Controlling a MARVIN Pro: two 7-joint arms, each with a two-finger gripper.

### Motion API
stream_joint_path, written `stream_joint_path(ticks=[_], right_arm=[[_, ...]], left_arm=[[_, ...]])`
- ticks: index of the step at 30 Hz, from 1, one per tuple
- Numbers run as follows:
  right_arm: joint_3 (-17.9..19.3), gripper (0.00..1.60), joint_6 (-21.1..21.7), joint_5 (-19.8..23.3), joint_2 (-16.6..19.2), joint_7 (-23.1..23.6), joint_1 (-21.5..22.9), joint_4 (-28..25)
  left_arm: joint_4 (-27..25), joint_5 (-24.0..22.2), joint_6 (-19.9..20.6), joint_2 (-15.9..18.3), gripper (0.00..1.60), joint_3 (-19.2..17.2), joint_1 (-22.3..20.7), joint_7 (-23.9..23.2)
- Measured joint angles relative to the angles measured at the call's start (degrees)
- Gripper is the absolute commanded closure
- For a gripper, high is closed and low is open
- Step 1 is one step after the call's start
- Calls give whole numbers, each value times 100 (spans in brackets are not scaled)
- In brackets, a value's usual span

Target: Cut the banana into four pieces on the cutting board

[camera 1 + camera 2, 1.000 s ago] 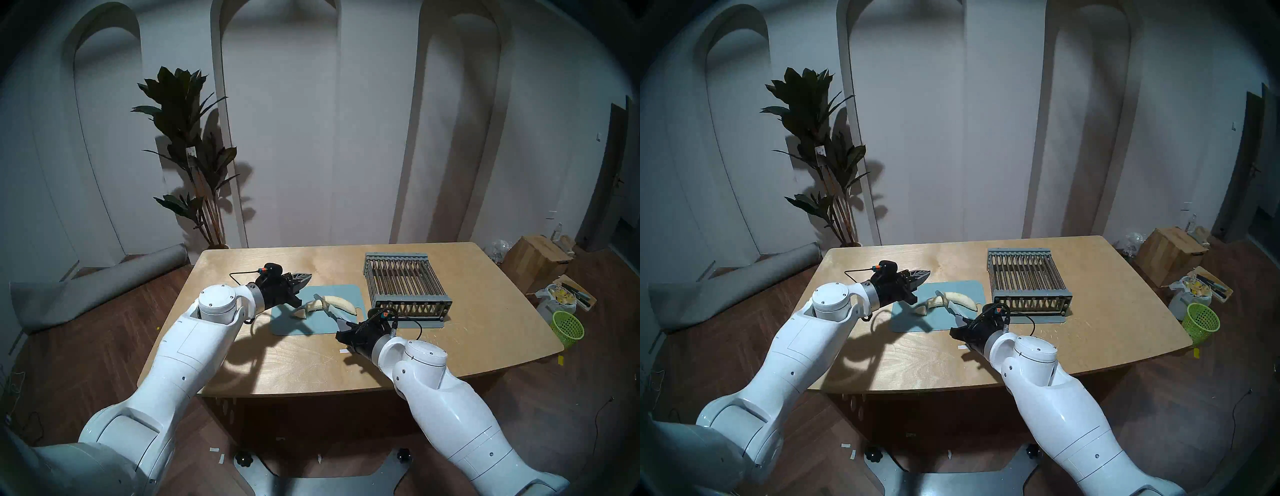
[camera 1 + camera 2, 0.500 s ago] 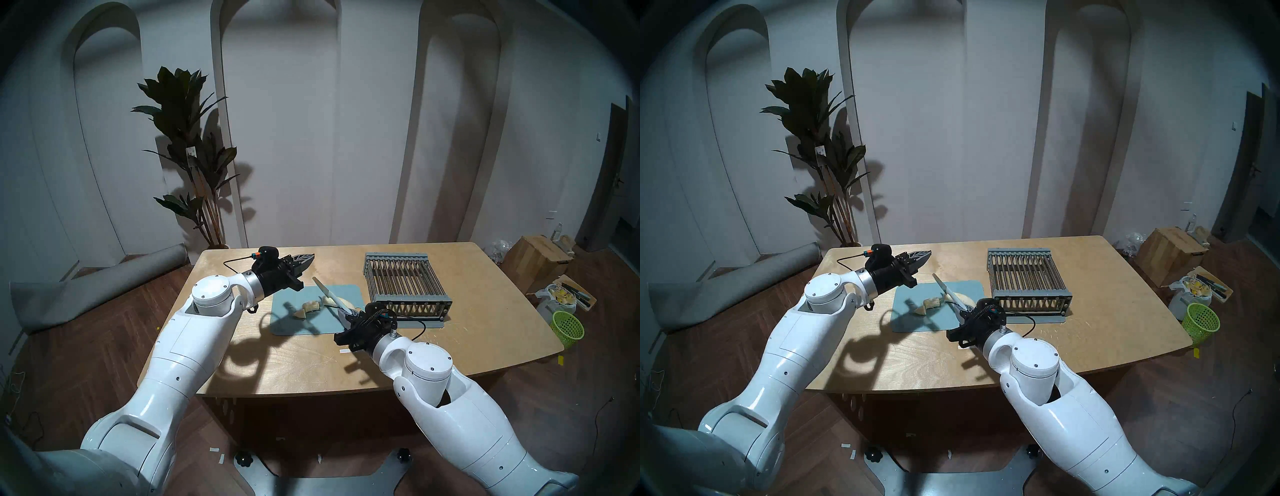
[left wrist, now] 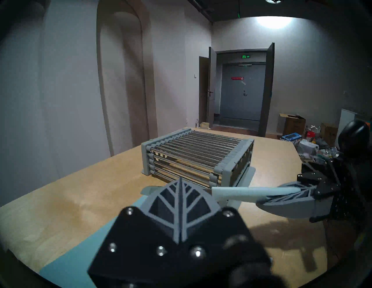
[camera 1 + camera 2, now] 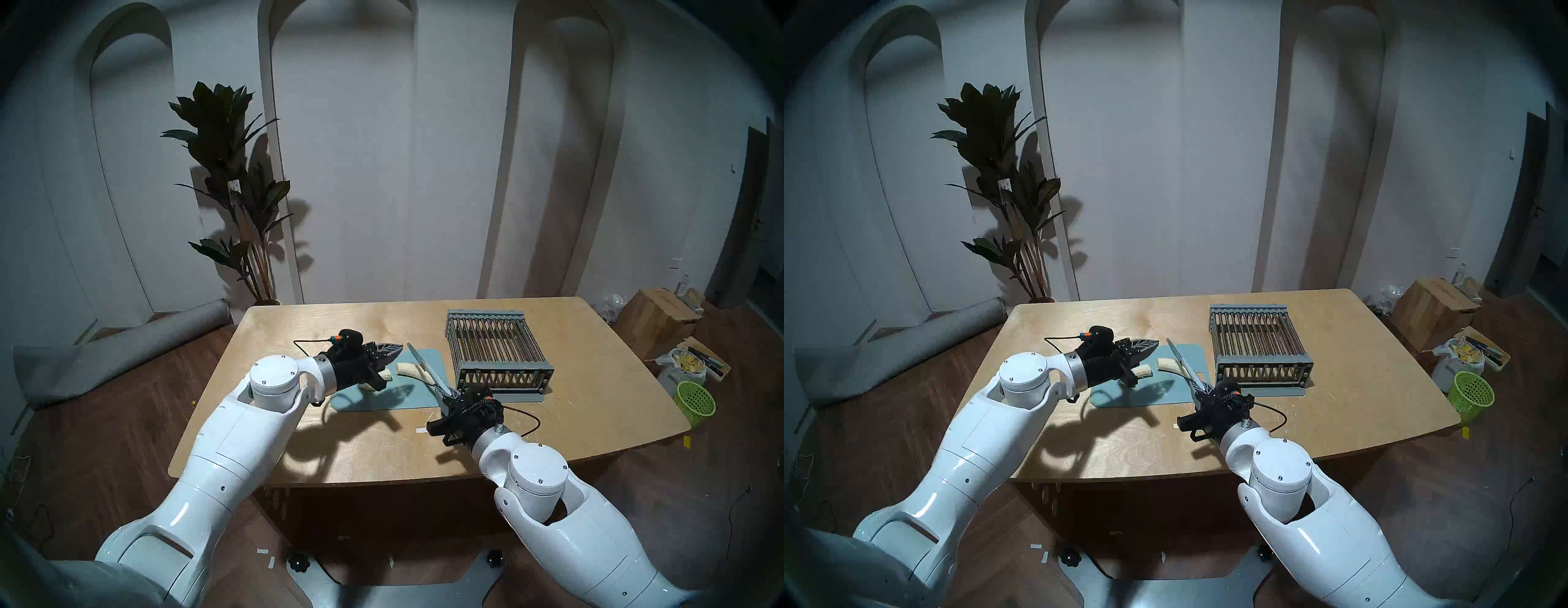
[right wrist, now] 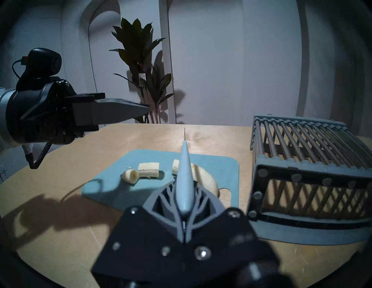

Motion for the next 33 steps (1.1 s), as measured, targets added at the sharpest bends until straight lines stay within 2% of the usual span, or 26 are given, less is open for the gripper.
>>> stream_joint_path(ticks=[9, 19, 27, 33], right_arm=[[-7, 160, -137, -10, -64, -58, -92, 107], [-26, 160, -235, 50, -151, -5, -18, 376], [-38, 160, -311, 110, -242, 141, 226, 845], [-45, 160, -340, 139, -299, 235, 393, 1035]], left_arm=[[-193, 168, 27, -139, 160, 109, -166, 199], [-159, 469, 236, -414, 160, 454, -584, 381], [419, 753, 234, -693, 160, 877, -932, 433], [833, 844, 92, -752, 160, 973, -1055, 388]])
